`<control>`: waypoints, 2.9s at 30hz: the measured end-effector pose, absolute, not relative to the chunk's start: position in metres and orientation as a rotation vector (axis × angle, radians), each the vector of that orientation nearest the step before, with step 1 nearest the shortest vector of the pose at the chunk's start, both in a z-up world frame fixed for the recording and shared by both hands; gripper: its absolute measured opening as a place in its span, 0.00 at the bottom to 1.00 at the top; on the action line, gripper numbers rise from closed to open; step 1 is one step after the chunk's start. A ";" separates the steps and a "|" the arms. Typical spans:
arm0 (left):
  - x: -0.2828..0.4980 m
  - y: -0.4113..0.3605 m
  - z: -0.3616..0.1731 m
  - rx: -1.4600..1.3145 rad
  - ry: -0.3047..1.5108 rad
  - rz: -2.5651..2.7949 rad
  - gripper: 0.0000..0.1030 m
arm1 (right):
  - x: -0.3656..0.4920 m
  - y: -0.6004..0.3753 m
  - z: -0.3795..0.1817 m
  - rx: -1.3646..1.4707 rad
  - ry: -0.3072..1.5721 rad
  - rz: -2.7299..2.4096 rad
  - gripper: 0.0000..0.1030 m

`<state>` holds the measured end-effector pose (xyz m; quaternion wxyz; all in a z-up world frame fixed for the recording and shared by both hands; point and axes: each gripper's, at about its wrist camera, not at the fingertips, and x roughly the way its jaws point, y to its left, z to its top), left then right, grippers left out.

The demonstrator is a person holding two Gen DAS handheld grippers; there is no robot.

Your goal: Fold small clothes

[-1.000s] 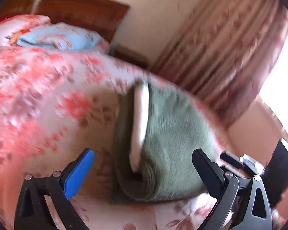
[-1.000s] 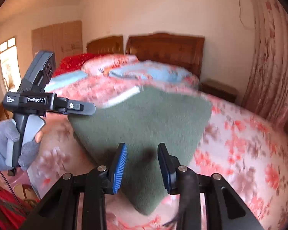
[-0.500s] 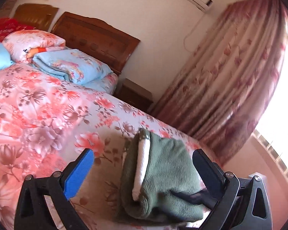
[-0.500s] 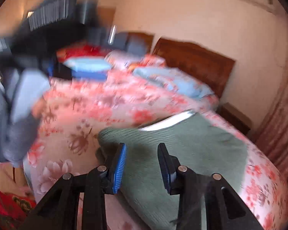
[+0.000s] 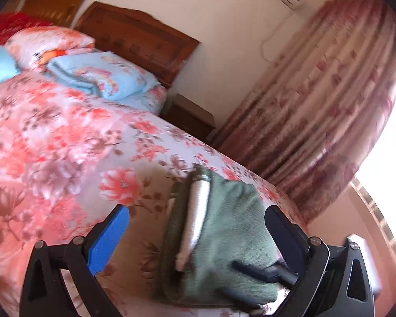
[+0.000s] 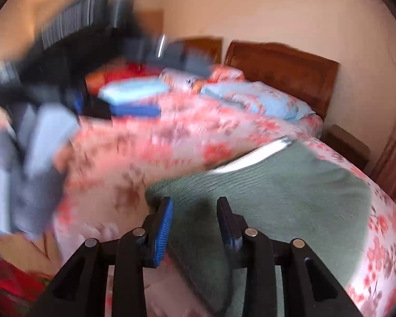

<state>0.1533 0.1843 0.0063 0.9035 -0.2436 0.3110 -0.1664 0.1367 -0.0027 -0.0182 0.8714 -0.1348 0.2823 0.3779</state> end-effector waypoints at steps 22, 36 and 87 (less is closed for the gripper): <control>0.229 0.071 -0.038 -0.140 0.912 -0.328 1.00 | 0.240 -0.136 -0.026 -0.002 0.649 0.621 0.34; 0.205 0.091 -0.036 -0.044 0.878 -0.233 1.00 | 0.298 -0.155 -0.046 0.150 0.791 0.503 0.36; 0.134 0.078 -0.007 -0.003 0.709 -0.189 1.00 | 0.083 -0.123 -0.010 -0.105 0.593 0.555 0.37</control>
